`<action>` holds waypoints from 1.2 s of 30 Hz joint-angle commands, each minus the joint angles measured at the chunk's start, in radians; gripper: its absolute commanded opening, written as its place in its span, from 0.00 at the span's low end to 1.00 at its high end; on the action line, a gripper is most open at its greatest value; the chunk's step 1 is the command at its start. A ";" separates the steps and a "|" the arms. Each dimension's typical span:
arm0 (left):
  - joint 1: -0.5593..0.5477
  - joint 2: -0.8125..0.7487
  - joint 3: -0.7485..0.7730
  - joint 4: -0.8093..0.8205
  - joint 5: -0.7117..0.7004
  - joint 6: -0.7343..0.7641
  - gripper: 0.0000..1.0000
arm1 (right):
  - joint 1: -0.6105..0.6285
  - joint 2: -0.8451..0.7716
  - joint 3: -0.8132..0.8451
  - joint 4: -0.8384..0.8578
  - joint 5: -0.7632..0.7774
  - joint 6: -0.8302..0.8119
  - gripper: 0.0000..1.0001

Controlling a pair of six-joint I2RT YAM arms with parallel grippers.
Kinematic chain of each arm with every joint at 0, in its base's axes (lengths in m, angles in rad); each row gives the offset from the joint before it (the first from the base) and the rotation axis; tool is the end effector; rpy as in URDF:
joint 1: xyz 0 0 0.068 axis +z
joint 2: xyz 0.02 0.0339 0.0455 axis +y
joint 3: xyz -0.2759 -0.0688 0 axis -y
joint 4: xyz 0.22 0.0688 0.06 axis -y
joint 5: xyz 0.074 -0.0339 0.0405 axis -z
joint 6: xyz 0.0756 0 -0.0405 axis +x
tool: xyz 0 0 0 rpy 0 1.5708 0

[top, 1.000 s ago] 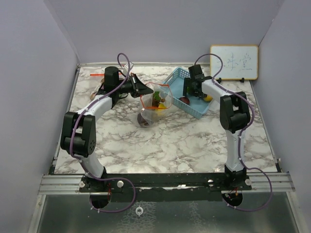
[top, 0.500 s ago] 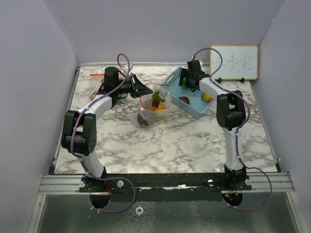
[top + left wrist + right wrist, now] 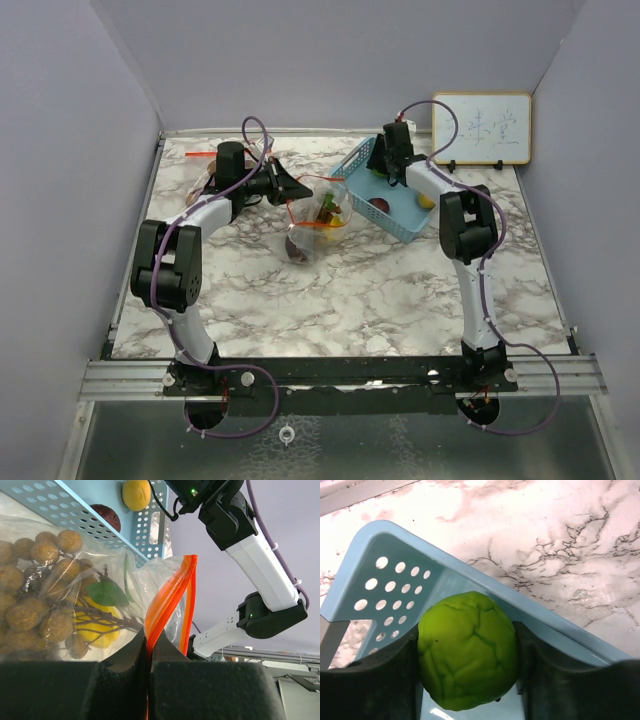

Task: Place the food in the zip-top bag and seal the zipper
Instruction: Pick up the fake fruit from the bin, then place the fake fruit in the zipper food storage bag.

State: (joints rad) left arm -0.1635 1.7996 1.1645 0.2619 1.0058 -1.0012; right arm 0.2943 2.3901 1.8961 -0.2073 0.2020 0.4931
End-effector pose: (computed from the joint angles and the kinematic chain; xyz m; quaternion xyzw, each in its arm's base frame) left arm 0.3861 -0.1284 0.2583 -0.0462 0.7717 -0.6041 0.1935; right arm 0.5373 0.1470 0.1548 0.1318 0.8937 0.0763 0.4221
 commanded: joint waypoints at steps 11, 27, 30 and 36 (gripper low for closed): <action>0.010 -0.002 0.082 0.034 0.004 -0.029 0.00 | 0.035 -0.544 -0.362 0.059 -0.333 -0.132 0.33; 0.009 -0.032 0.097 -0.016 -0.021 -0.003 0.00 | 0.310 -0.699 -0.416 -0.029 -0.504 -0.074 0.48; 0.008 -0.047 0.092 -0.020 -0.019 -0.003 0.00 | 0.310 -0.687 -0.418 -0.066 -0.403 -0.060 0.61; 0.009 -0.065 0.072 -0.033 -0.012 0.010 0.00 | 0.310 -0.675 -0.329 -0.147 -0.241 -0.089 0.99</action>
State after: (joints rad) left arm -0.1581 1.7870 1.2316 0.2317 1.0012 -1.0130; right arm 0.6071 1.7119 1.4818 -0.2932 -0.1944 0.4244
